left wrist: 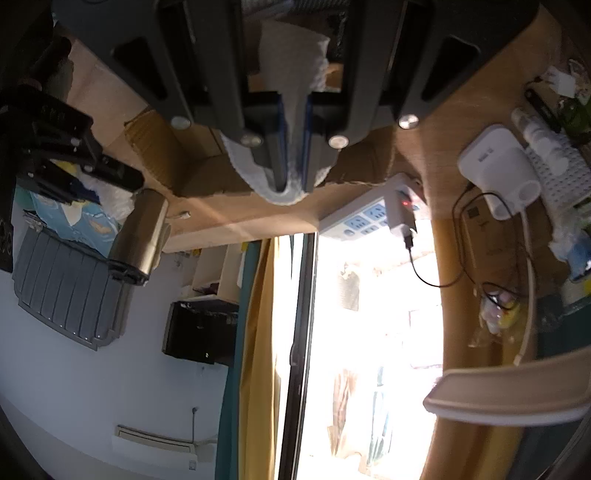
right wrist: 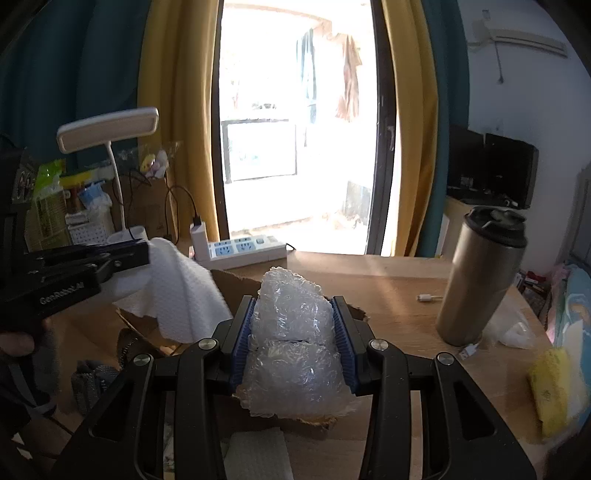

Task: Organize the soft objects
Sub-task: 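Drop the wipe into the box with the left tool while the right tool drops the bubble wrap, then grasp the grey dotted glove with the left tool while the right tool grasps the cartoon tissue pack, then lower the glove into the box with the left tool while the right tool drops the tissue pack in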

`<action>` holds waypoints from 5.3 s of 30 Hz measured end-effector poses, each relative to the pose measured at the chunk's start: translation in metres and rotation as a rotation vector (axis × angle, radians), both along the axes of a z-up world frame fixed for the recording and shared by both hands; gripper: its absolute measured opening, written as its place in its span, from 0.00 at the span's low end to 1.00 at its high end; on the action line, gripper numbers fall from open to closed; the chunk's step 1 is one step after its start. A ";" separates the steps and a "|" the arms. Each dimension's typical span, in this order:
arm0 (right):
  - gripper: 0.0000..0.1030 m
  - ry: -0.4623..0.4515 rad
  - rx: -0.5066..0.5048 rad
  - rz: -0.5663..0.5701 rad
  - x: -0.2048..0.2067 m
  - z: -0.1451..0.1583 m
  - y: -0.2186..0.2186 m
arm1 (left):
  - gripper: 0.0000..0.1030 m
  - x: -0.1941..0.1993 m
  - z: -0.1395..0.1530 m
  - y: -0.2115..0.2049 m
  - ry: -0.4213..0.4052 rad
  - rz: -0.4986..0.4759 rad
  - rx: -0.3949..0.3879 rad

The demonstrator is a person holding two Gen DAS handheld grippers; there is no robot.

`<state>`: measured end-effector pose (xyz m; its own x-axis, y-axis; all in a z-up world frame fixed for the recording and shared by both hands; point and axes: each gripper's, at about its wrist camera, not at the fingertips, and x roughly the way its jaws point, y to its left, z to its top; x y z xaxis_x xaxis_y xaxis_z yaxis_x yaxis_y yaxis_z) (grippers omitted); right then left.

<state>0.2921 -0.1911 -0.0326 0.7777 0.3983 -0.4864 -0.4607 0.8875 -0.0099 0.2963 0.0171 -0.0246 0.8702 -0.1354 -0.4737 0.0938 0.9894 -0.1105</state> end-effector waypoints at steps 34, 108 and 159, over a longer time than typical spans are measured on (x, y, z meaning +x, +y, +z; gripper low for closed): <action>0.69 0.057 -0.011 -0.073 0.011 -0.005 0.001 | 0.79 0.001 -0.006 0.012 0.053 0.010 -0.100; 0.67 0.285 -0.037 0.069 -0.078 -0.068 0.031 | 0.81 -0.112 -0.088 0.047 0.246 0.082 -0.097; 0.55 0.211 0.007 0.118 -0.094 -0.037 0.016 | 0.18 -0.120 -0.041 0.035 0.224 -0.014 -0.099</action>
<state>0.1984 -0.1749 -0.0693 0.6073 0.4845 -0.6297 -0.5524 0.8271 0.1036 0.1763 0.0519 -0.0656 0.7423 -0.2021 -0.6388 0.0698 0.9716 -0.2263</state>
